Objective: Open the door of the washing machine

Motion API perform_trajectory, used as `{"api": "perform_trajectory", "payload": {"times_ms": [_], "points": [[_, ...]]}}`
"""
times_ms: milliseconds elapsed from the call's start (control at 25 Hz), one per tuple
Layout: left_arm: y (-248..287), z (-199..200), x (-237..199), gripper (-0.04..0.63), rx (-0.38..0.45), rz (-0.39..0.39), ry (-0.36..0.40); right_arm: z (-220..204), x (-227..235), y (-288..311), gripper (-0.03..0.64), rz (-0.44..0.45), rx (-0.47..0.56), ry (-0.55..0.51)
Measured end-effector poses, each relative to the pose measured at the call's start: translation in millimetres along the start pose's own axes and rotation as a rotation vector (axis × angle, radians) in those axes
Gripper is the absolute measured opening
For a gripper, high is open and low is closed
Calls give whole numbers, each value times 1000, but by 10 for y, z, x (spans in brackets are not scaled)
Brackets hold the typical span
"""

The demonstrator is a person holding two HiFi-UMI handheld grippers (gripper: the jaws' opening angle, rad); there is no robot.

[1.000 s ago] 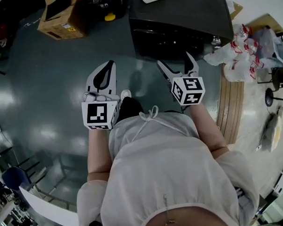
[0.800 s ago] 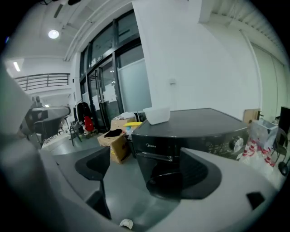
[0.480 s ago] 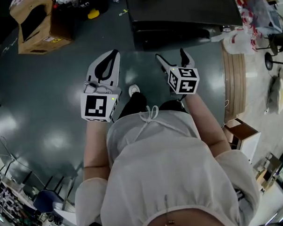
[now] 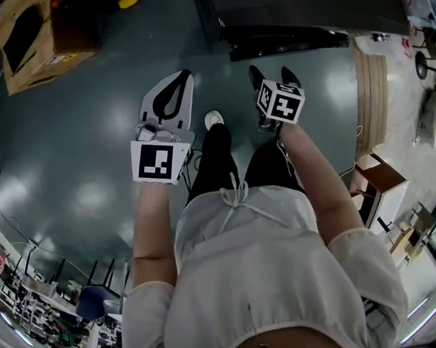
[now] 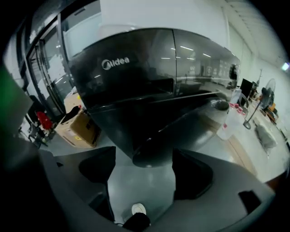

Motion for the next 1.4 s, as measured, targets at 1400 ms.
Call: {"api": "perform_trajectory", "payload": {"times_ms": [1400], "points": [[122, -611, -85, 21, -41, -2, -71, -252, -126, 784, 162, -112, -110, 401]]}}
Point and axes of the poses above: the fingertips, and each gripper's own axes: y forward along the fingers, x to its right, z out of its top, the point moved 10 cm from there along -y, backward along the fingers, and after that the axes turned 1 degree about z, right-handed, at the moved point
